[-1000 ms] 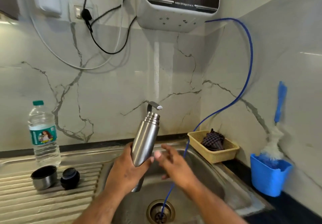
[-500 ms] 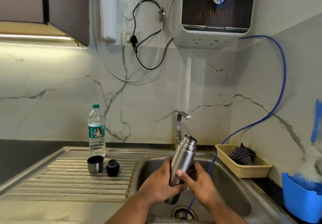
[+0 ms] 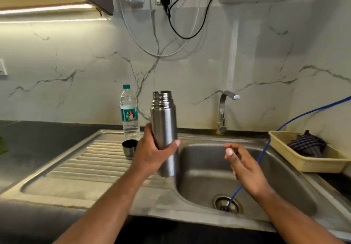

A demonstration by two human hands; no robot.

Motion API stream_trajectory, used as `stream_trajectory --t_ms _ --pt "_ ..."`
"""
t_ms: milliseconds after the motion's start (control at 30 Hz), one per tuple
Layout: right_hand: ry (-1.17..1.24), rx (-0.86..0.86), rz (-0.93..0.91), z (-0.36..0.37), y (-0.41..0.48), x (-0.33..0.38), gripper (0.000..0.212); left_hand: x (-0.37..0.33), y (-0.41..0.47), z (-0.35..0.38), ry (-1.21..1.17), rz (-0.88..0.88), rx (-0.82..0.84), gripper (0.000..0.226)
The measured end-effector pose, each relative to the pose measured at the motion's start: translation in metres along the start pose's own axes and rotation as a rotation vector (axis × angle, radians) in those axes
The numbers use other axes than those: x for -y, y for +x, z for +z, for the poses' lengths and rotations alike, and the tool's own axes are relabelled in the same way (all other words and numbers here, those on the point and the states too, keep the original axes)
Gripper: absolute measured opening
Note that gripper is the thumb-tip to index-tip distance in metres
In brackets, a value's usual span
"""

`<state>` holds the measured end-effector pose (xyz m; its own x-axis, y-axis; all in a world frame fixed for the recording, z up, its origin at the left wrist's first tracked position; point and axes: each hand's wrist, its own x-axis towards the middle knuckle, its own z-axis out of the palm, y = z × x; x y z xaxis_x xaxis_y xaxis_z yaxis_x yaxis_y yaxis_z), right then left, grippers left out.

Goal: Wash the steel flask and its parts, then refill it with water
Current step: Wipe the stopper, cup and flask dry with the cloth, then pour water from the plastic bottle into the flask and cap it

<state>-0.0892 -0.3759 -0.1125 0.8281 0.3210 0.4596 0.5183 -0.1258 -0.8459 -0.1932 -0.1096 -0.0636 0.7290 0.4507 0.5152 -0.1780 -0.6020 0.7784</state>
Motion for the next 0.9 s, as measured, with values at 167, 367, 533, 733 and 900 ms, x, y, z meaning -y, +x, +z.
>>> stream_trajectory --t_ms 167,367,533,733,900 --pt "0.047 0.048 0.027 0.004 -0.001 0.001 0.025 0.018 -0.014 -0.049 0.046 -0.063 -0.036 0.078" --pt "0.043 0.105 0.046 0.008 -0.009 0.007 0.031 0.041 -0.033 -0.056 0.074 -0.1 0.049 0.08" --pt "0.051 0.108 0.067 0.008 -0.014 0.013 0.031 0.046 -0.038 -0.054 0.061 -0.088 0.08 0.086" --pt "0.025 0.1 0.072 0.009 -0.018 0.019 0.031 0.047 -0.042 -0.058 -0.001 -0.11 0.207 0.093" --pt "-0.014 0.11 0.072 0.011 -0.02 0.022 0.033 0.047 -0.043 -0.062 -0.06 -0.12 0.264 0.098"
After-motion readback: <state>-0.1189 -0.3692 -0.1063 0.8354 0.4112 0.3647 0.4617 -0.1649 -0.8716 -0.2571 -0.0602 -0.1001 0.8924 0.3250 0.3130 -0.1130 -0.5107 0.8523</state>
